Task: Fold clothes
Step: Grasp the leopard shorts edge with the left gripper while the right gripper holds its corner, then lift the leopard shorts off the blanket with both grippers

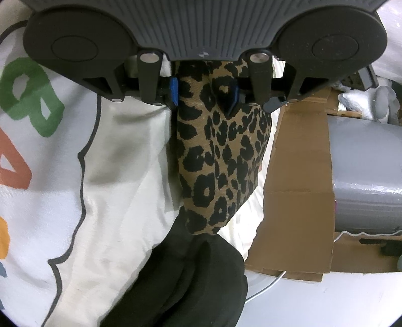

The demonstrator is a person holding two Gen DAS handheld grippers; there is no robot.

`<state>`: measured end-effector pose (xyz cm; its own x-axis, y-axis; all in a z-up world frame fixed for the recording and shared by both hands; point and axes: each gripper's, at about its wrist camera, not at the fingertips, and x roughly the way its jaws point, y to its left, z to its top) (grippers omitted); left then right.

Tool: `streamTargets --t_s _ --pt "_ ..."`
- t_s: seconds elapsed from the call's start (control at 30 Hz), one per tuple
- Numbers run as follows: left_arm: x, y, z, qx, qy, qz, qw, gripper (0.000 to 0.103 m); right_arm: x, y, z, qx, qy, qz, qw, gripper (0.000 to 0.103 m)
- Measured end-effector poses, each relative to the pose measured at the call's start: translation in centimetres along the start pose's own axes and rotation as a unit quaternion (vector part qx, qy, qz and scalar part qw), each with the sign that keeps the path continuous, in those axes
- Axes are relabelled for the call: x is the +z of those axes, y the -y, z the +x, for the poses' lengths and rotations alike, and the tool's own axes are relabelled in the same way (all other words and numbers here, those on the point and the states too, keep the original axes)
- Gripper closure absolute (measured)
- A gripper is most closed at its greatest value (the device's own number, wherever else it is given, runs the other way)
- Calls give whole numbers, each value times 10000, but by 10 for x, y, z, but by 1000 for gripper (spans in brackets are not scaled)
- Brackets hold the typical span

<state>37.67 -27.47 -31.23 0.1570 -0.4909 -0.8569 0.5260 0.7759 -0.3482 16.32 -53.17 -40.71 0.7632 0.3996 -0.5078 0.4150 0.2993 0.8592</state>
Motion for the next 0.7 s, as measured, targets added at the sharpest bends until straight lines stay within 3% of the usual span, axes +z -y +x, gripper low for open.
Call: streamTargets --t_s 0.2,0.27,0.37,0.47,0.7 --pt "0 -8 11 -319 -121 -49 9994 26 -3 -4 0 -119 -166 -168 9996 63" --pt "0 -10 17 -344 -153 -29 9993 26 -4 -6 -1 -172 -161 -277 9993 77" --pt "0 -8 23 -310 -166 59 9994 27 -8 -16 -4 -244 42 -649 9976 86" --pt "1 -1 25 -196 -170 255 9993 34 -10 -23 -7 -297 104 -885 9956 95" --pt "-6 9 20 -257 -77 348 9990 50 -1 -31 -15 -393 237 -900 9949 98"
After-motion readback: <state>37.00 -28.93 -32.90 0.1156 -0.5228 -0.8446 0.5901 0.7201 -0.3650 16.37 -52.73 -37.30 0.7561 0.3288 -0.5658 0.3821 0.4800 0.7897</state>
